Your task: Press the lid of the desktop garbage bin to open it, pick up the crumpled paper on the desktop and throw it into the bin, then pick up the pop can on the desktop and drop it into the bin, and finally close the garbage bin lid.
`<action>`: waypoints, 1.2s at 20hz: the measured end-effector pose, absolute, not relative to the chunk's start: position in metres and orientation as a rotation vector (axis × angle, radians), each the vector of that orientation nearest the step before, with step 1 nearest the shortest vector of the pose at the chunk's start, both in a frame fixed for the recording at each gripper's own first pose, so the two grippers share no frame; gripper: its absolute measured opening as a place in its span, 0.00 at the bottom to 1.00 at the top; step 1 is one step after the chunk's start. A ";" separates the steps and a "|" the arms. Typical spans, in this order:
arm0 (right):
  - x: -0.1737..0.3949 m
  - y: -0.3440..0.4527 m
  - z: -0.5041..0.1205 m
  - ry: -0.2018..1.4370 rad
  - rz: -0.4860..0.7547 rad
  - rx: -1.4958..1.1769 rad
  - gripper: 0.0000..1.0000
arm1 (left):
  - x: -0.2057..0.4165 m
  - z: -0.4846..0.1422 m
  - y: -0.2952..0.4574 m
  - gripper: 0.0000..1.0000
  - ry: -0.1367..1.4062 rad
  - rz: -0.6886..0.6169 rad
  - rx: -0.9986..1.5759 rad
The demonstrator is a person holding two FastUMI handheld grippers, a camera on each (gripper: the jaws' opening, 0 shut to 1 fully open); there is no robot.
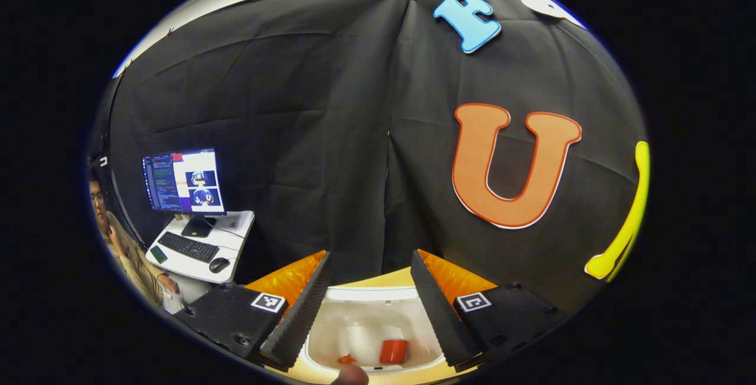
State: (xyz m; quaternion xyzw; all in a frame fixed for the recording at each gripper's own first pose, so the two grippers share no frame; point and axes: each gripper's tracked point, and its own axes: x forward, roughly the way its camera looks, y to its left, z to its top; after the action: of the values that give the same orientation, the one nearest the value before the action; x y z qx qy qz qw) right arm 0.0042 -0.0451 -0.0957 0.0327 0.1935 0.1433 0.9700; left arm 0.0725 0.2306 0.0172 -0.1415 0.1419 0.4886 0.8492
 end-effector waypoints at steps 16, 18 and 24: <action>-0.005 -0.066 -0.114 0.435 0.295 0.017 0.87 | 0.058 -0.111 0.162 0.92 0.460 0.944 -0.302; -0.005 -0.065 -0.116 0.439 0.291 0.032 0.87 | 0.060 -0.110 0.161 0.92 0.428 0.927 -0.255; -0.009 -0.060 -0.130 0.469 0.293 0.053 0.87 | 0.059 -0.120 0.158 0.91 0.399 0.867 -0.166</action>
State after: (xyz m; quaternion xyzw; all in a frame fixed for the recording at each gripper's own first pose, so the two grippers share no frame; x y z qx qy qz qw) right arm -0.0088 -0.0601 -0.1299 0.0263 0.2317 0.1447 0.9616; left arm 0.0594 0.1582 -0.1204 -0.0797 0.1916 0.4170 0.8849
